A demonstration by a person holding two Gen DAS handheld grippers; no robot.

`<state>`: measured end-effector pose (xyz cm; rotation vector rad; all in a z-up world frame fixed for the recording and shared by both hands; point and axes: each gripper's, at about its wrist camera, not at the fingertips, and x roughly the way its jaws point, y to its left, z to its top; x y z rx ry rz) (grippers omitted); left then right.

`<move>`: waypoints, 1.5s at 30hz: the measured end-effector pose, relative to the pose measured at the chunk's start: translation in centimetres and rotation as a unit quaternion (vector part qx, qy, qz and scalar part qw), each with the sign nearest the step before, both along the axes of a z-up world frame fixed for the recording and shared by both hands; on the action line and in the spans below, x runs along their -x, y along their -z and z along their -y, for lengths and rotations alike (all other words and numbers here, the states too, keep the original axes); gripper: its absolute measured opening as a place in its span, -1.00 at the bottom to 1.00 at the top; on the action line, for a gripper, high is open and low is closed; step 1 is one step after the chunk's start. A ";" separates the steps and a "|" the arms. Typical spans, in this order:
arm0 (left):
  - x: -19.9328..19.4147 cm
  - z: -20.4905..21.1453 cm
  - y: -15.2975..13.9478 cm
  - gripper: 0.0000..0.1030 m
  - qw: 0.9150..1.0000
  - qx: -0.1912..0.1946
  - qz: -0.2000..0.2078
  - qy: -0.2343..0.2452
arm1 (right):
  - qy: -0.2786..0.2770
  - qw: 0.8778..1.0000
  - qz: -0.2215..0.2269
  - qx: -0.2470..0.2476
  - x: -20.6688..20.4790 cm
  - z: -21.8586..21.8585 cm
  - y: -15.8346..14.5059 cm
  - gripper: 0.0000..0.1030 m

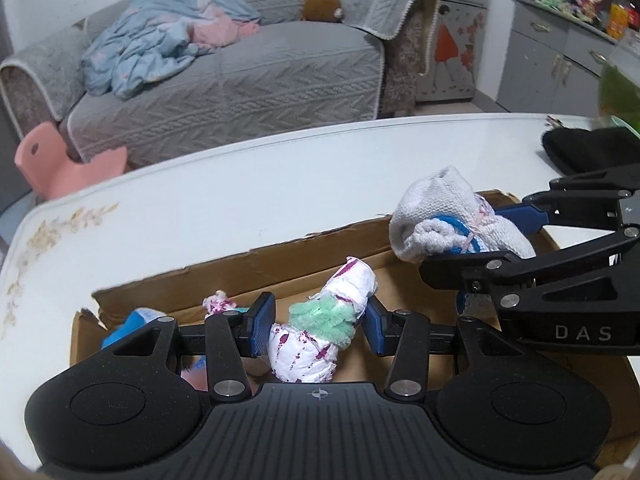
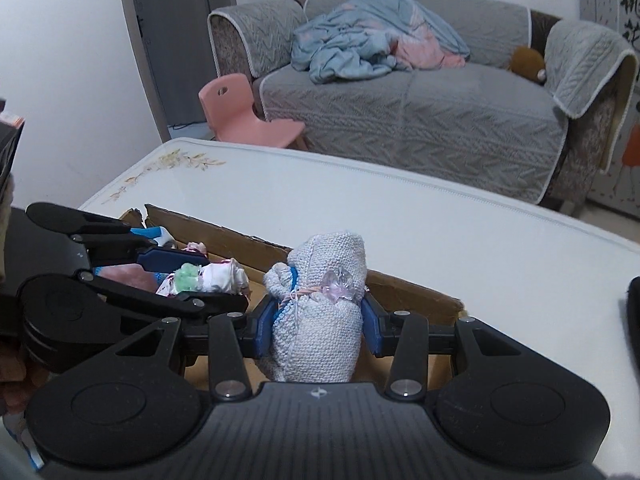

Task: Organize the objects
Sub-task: 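Lower both held bundles into the tray and open both tools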

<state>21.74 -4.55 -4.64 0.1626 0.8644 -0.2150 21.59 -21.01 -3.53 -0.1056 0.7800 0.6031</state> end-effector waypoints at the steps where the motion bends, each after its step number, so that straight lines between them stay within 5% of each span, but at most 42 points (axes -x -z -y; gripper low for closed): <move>1: -0.2 0.0 0.2 0.04 1.000 0.001 -0.001 -0.005 | 0.000 1.000 -0.002 0.001 -0.1 -0.1 0.0 -0.21; 12: -0.4 0.6 1.2 0.22 0.998 -0.052 0.002 -0.032 | -0.011 1.000 -0.021 0.018 -0.8 -0.9 0.9 -0.21; 14: 0.0 1.1 1.0 0.72 0.998 -0.052 0.010 -0.018 | -0.013 1.000 -0.019 0.016 -0.9 -0.8 0.9 -0.21; 15: 0.4 1.5 0.8 0.78 0.998 -0.060 0.020 -0.011 | -0.015 1.000 -0.019 0.012 -0.8 -0.7 0.8 -0.21; 18: 1.5 3.3 0.3 0.81 0.993 -0.109 0.048 0.012 | -0.021 1.000 -0.016 0.010 -0.7 -0.8 0.6 -0.21; 23: 2.8 4.1 -0.2 0.83 0.988 -0.138 0.057 0.028 | -0.033 0.999 -0.016 0.009 -0.7 -1.3 0.4 -0.21; 36: 2.4 1.7 -0.9 0.87 0.995 -0.096 0.029 -0.002 | -0.048 0.998 -0.021 0.018 -0.7 -2.8 0.2 -0.16; 41: 2.4 1.1 -1.1 0.87 0.996 -0.081 0.022 -0.013 | -0.045 0.999 -0.007 0.018 -0.5 -2.5 -0.5 0.21; 45: 2.6 0.7 -1.3 0.87 0.997 -0.078 0.023 -0.017 | -0.046 0.999 -0.004 0.019 -0.4 -2.5 -0.9 0.25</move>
